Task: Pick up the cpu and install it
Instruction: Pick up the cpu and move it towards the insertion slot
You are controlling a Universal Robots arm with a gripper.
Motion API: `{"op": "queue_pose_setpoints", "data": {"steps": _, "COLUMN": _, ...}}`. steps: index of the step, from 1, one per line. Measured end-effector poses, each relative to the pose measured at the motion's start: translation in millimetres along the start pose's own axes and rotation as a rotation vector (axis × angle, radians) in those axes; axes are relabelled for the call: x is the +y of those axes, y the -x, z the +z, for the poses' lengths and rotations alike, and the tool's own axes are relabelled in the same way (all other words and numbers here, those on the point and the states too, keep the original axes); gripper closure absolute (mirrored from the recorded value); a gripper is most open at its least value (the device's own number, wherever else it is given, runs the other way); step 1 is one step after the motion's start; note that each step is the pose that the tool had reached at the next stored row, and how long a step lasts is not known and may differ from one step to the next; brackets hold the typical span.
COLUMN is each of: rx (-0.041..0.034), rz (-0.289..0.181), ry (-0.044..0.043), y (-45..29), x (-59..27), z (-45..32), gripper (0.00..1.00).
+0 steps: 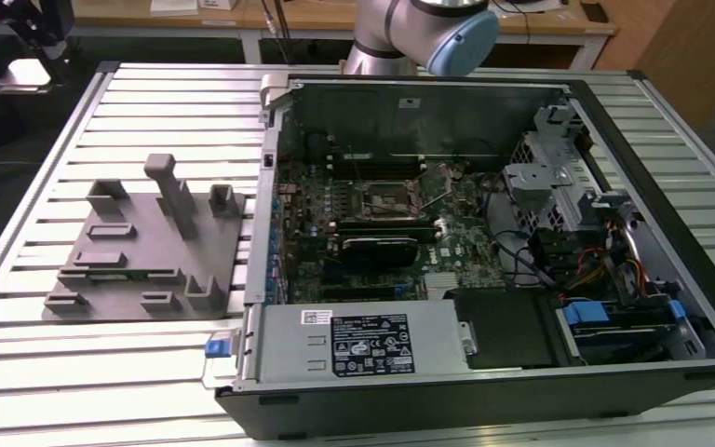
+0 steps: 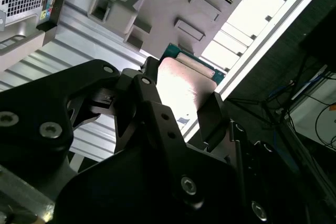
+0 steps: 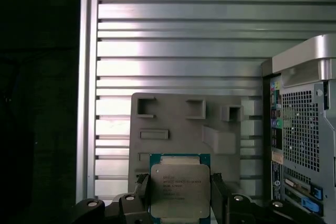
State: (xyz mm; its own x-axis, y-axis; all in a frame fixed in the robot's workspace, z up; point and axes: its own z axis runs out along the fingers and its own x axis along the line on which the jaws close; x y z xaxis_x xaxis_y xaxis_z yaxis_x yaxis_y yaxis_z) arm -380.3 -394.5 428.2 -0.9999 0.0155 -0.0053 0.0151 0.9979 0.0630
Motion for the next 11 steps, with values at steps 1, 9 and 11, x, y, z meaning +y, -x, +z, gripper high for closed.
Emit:
{"op": "queue_pose_setpoints", "data": {"steps": 1, "rx": -0.0001, "rz": 0.0, "ry": 0.0001, "y": 0.9, "x": 0.2, "z": 0.0, "gripper": 0.46}}
{"op": "queue_pose_setpoints", "data": {"steps": 9, "rx": 0.0001, "rz": 0.0, "ry": 0.0, "y": 9.3, "x": 1.7, "z": 0.1, "gripper": 0.46}}
{"op": "queue_pose_setpoints", "data": {"steps": 11, "rx": 0.0, "rz": 0.0, "ry": 0.0, "y": 11.3, "x": 2.0, "z": 0.2, "gripper": 0.46}}
